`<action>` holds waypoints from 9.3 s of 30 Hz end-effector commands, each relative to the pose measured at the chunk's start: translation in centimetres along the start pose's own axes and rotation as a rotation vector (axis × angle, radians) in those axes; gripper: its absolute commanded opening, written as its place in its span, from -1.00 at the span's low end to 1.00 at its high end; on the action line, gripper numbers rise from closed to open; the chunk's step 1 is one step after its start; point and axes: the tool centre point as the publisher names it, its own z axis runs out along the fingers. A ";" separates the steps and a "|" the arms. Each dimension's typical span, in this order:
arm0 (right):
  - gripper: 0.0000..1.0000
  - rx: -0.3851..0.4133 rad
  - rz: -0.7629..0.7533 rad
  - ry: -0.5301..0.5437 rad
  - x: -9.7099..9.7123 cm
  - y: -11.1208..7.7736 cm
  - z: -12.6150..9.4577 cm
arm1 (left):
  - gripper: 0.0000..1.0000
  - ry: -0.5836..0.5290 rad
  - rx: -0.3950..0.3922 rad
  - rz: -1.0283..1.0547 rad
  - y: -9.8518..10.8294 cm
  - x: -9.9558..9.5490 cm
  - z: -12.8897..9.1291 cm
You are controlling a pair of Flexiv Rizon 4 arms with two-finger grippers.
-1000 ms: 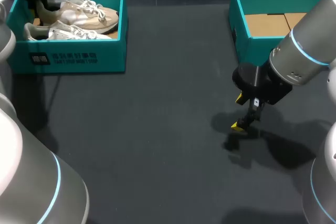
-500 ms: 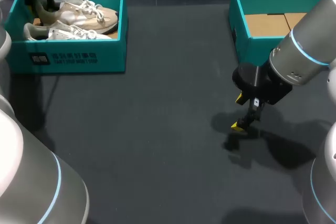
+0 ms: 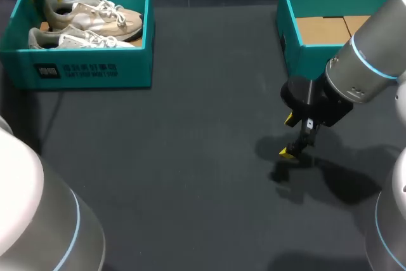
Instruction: Take the shoe out of the shoebox, open the shoe tongue, remove and reinsert the insole, then place the shoe into the shoebox
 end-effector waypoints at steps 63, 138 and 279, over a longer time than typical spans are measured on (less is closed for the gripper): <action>1.00 0.000 0.000 -0.003 0.2 -0.1 0.1 | 0.86 0.030 -0.020 -0.017 -15.2 0.3 -1.0; 1.00 0.000 0.000 -0.003 0.2 -0.1 0.1 | -1.00 0.061 0.058 -0.006 -15.5 2.1 6.7; 1.00 0.000 0.000 -0.003 0.2 -0.1 0.1 | -1.00 0.206 0.088 0.146 -40.6 -11.4 -12.7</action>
